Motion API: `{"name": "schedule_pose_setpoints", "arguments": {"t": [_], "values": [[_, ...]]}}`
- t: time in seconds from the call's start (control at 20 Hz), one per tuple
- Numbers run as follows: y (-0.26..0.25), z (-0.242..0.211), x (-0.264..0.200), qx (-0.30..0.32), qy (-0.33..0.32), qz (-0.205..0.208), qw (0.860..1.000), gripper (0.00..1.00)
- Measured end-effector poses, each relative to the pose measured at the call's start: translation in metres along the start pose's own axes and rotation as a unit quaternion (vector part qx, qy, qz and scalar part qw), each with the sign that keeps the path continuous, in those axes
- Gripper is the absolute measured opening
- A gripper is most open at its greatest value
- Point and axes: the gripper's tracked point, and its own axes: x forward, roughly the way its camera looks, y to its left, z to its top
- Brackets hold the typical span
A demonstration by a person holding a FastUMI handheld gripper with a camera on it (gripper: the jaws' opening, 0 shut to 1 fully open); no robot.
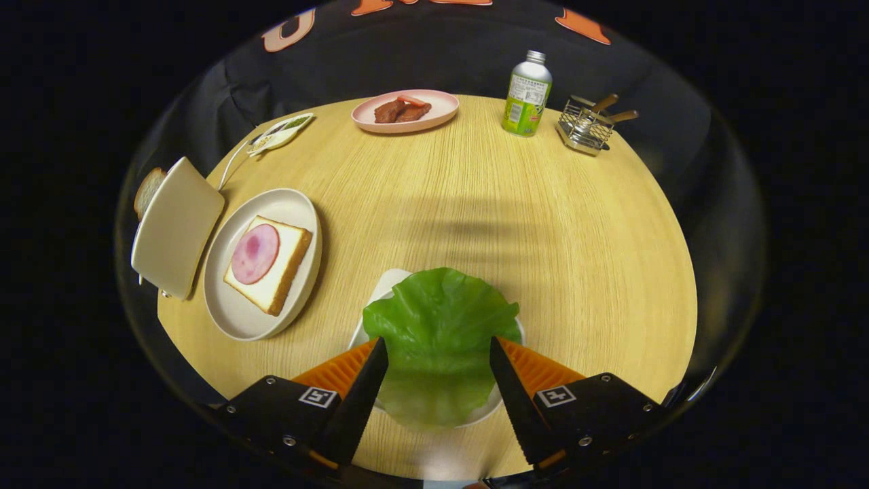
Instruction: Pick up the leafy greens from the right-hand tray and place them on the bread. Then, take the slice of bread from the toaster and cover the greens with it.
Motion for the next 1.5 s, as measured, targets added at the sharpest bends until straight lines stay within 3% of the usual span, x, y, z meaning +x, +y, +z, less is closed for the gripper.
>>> {"name": "schedule_pose_setpoints", "arguments": {"t": [0.4, 0.5, 0.75, 0.85, 1.15, 1.5], "values": [[-0.003, -0.009, 0.016, 0.010, 0.060, -0.004, 0.998, 0.83], [-0.008, -0.009, 0.016, 0.020, 0.070, -0.008, 0.997, 0.73], [-0.009, -0.008, 0.016, 0.042, 0.063, -0.015, 0.997, 0.14], [-0.009, -0.008, 0.015, 0.050, 0.067, -0.021, 0.996, 0.03], [0.009, 0.007, -0.013, 0.064, 0.040, -0.004, 0.997, 0.01], [0.039, 0.058, -0.069, 0.048, -0.026, 0.024, 0.998, 0.01]]}}
